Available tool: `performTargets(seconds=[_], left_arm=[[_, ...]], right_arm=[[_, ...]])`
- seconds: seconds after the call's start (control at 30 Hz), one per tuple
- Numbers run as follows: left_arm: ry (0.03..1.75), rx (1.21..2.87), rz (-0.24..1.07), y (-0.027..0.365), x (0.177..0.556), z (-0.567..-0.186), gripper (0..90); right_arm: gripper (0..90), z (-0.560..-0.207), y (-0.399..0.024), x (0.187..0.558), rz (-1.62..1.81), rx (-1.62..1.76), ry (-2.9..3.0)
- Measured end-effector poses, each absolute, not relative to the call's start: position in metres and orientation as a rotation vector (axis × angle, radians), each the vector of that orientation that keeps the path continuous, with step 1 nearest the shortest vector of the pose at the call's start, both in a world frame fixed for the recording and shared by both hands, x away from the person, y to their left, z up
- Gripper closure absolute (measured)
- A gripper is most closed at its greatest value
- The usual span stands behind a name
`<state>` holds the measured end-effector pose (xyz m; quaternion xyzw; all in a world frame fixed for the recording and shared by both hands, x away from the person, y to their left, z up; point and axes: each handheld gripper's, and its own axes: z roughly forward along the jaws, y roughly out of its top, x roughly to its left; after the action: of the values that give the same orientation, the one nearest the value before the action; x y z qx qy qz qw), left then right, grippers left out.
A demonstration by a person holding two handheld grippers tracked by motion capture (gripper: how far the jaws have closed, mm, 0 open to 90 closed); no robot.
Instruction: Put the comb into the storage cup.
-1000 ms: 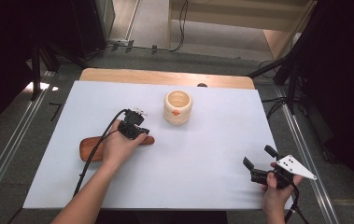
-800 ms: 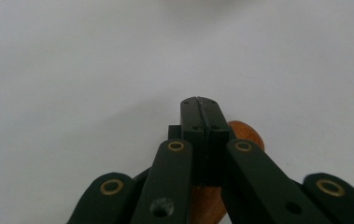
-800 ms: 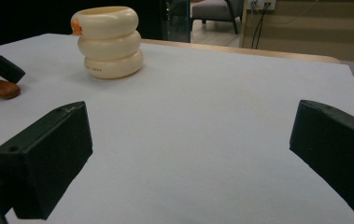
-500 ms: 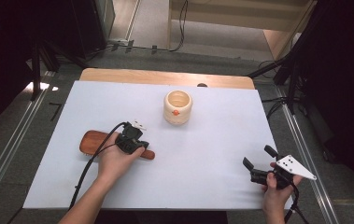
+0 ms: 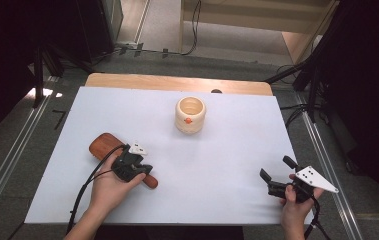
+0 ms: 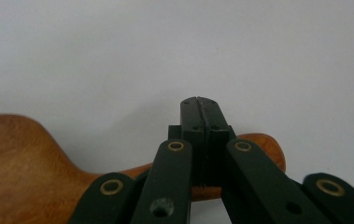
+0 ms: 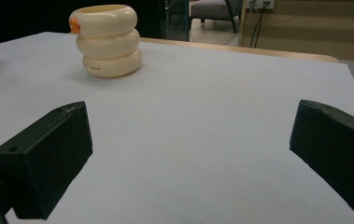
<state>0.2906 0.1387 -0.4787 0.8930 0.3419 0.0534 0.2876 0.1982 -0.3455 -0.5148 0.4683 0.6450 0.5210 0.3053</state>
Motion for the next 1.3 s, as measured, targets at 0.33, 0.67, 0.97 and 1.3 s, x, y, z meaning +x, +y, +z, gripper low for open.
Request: performTargets(seconds=[0.33, 0.67, 0.97, 1.3], left_arm=[[0.922, 2.353, 0.15, 0.168, 0.266, -0.48, 90.0], [0.989, 2.342, 0.178, 0.203, 0.258, -0.479, 90.0], [1.078, 2.309, 0.217, 0.235, 0.261, -0.478, 90.0], [1.122, 2.279, 0.244, 0.254, 0.267, -0.478, 90.0]], right_arm=[[0.0, -0.515, -0.345, 0.198, 1.372, 1.238, 1.711], [0.0, -0.515, -0.345, 0.198, 1.362, 1.24, 1.711], [0.0, -0.515, -0.345, 0.198, 1.361, 1.243, 1.709], [0.0, -0.515, -0.344, 0.199, 1.356, 1.242, 1.712]])
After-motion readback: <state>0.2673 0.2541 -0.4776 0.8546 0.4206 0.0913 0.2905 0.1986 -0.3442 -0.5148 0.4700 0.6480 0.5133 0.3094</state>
